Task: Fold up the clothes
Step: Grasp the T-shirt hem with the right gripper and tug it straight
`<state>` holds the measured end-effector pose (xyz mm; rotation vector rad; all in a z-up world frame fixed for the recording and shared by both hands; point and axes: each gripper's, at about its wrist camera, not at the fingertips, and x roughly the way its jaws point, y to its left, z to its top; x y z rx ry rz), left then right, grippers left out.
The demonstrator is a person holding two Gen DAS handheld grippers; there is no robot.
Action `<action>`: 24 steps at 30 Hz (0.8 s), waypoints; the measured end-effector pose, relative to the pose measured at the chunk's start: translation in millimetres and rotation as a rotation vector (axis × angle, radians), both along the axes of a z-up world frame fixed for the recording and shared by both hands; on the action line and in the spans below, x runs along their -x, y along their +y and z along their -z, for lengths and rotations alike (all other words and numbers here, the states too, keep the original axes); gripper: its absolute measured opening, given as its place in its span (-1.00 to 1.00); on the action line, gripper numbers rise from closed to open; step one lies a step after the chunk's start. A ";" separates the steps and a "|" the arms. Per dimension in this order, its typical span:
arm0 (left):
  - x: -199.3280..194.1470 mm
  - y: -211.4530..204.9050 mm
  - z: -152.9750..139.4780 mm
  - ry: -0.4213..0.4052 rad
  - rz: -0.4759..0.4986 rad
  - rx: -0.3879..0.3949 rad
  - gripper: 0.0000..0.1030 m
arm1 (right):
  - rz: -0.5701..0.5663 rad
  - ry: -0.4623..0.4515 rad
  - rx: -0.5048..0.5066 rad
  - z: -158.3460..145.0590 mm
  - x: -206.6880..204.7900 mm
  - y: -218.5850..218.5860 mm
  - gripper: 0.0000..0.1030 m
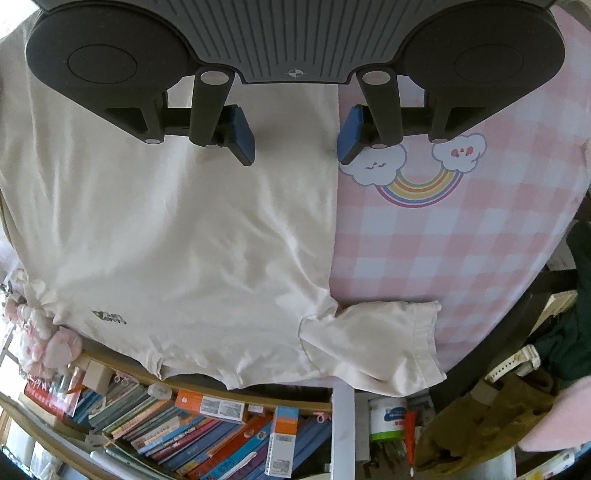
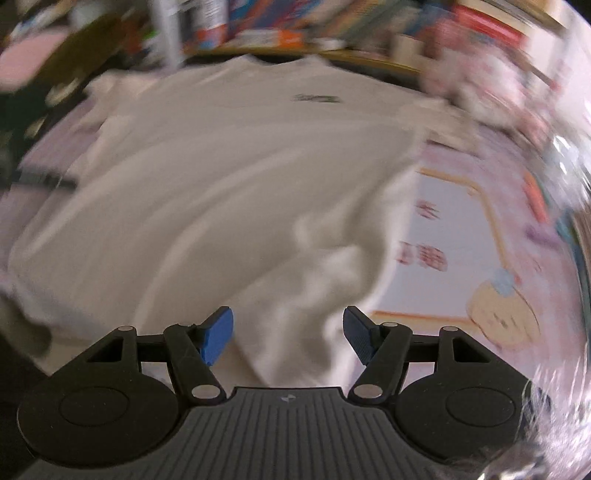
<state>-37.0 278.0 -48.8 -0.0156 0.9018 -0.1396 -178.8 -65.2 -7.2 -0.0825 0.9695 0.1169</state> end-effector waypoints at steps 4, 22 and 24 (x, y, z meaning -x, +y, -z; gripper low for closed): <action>-0.4 -2.4 0.8 0.001 0.008 -0.016 -0.06 | -0.078 0.043 0.064 17.0 -12.0 20.5 0.11; 0.5 -4.2 -0.3 0.008 0.055 -0.030 -0.04 | 0.606 0.219 -0.033 7.1 71.0 -115.4 -0.19; 0.4 -4.2 -0.4 0.008 0.052 -0.027 -0.04 | 0.551 0.137 -0.045 -4.8 67.5 -110.7 -0.06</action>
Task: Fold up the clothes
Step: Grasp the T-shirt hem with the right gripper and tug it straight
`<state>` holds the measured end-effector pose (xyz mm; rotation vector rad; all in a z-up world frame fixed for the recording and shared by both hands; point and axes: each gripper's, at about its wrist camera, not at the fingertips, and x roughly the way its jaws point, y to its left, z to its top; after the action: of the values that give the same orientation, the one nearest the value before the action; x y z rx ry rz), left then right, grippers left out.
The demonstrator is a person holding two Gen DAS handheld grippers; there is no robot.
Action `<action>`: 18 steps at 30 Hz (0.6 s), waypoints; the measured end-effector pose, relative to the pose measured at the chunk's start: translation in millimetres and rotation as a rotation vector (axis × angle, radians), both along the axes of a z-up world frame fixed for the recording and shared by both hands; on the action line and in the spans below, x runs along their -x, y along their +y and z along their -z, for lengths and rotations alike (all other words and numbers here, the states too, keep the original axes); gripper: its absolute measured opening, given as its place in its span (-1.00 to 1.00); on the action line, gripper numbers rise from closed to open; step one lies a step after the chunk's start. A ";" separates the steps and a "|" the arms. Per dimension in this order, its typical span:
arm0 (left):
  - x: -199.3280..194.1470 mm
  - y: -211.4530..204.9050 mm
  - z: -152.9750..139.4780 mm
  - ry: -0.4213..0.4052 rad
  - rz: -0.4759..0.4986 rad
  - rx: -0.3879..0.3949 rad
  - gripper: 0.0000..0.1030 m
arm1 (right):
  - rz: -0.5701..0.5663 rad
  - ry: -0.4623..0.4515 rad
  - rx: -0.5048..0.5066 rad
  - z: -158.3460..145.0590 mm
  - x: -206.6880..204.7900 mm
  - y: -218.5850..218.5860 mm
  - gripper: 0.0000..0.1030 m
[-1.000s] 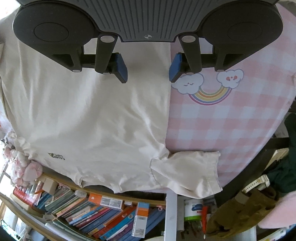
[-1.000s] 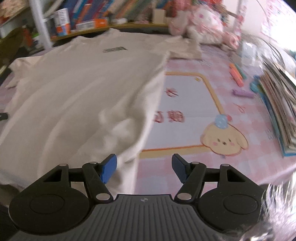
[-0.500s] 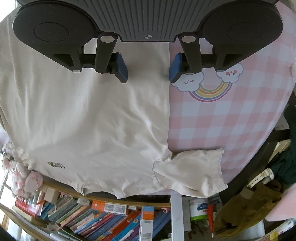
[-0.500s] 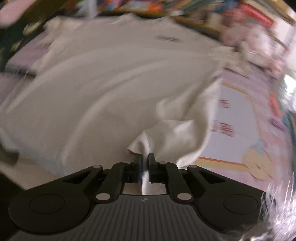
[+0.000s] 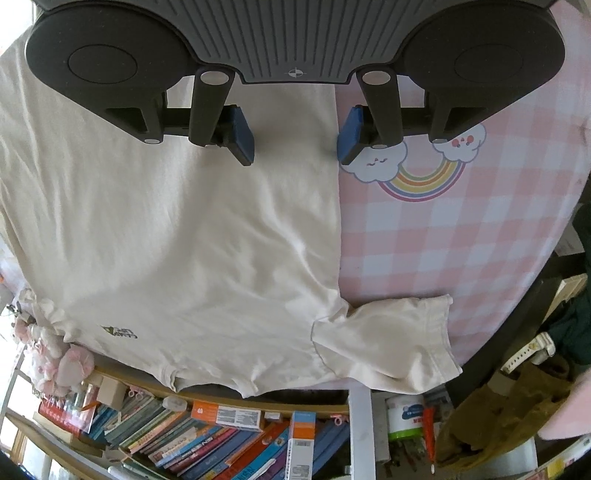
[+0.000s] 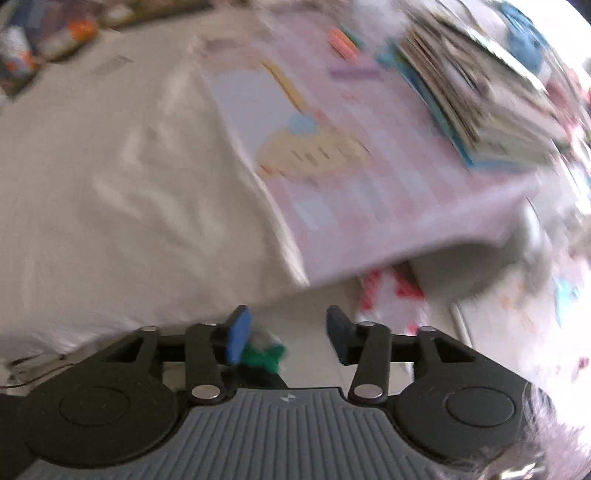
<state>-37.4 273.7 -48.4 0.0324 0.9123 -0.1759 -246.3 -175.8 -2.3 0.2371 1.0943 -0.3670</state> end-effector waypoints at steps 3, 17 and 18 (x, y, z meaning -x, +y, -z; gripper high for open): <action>0.8 -2.1 0.5 -0.006 -0.005 -0.005 -0.05 | -0.087 -0.087 0.037 -11.9 -15.3 4.7 0.00; -0.6 3.6 0.5 -0.017 -0.054 0.044 -0.22 | -0.096 -0.023 -0.055 31.3 -69.5 -8.3 -0.89; -1.1 4.0 0.5 -0.018 -0.056 0.044 -0.22 | -0.107 -0.019 -0.086 27.5 -65.2 -3.0 -0.89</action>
<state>-36.3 277.7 -48.9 -0.0316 0.8899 -0.1436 -181.1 -178.9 -29.9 0.2560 1.1000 -0.2219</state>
